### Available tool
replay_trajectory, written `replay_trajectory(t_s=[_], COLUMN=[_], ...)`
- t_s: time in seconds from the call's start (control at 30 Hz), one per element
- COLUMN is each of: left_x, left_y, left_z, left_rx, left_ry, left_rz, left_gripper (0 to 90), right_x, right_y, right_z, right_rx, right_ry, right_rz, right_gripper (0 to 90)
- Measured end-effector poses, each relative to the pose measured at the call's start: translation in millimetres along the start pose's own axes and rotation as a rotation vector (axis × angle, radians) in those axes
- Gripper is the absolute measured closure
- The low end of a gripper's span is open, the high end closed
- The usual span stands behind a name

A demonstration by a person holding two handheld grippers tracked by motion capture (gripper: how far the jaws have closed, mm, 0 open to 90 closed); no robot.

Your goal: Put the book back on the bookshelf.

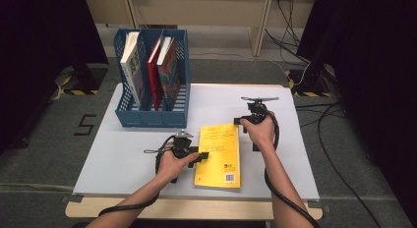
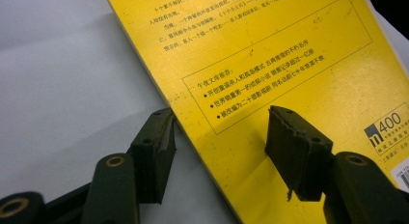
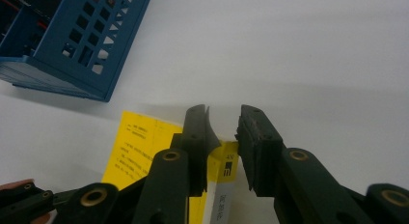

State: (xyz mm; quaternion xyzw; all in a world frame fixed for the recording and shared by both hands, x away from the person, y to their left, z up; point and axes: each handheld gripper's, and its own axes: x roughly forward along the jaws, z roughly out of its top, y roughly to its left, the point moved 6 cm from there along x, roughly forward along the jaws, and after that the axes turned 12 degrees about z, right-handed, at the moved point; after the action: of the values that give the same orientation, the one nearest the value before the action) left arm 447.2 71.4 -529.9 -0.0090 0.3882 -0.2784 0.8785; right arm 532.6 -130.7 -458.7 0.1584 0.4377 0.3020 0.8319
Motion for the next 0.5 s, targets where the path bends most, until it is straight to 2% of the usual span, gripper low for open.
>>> replay_trajectory(t_s=[0.07,0.17,0.3,0.5], left_x=[0.0,-0.1,-0.2,-0.5], left_y=[0.0,0.0,0.0,0.4], left_z=[-0.4,-0.4,-0.6,-1.3], left_rx=[-0.001,0.004,0.01,0.016], left_ry=[-0.003,0.0,0.0,-0.002], left_rz=[0.0,0.001,0.004,0.008], left_gripper=[43.1,43.1,43.0,43.0], right_x=[0.6,2.4,3.6,9.8], right_y=[-0.2,-1.0,-2.6,-6.5], right_z=[-0.8,-4.4,-8.2,-18.8], right_rx=[-0.008,0.015,0.044,0.085], right_ry=[-0.006,-0.004,-0.007,0.043], right_rz=[0.011,0.039,0.068,0.084], right_gripper=[71.3,66.4,64.9,63.4])
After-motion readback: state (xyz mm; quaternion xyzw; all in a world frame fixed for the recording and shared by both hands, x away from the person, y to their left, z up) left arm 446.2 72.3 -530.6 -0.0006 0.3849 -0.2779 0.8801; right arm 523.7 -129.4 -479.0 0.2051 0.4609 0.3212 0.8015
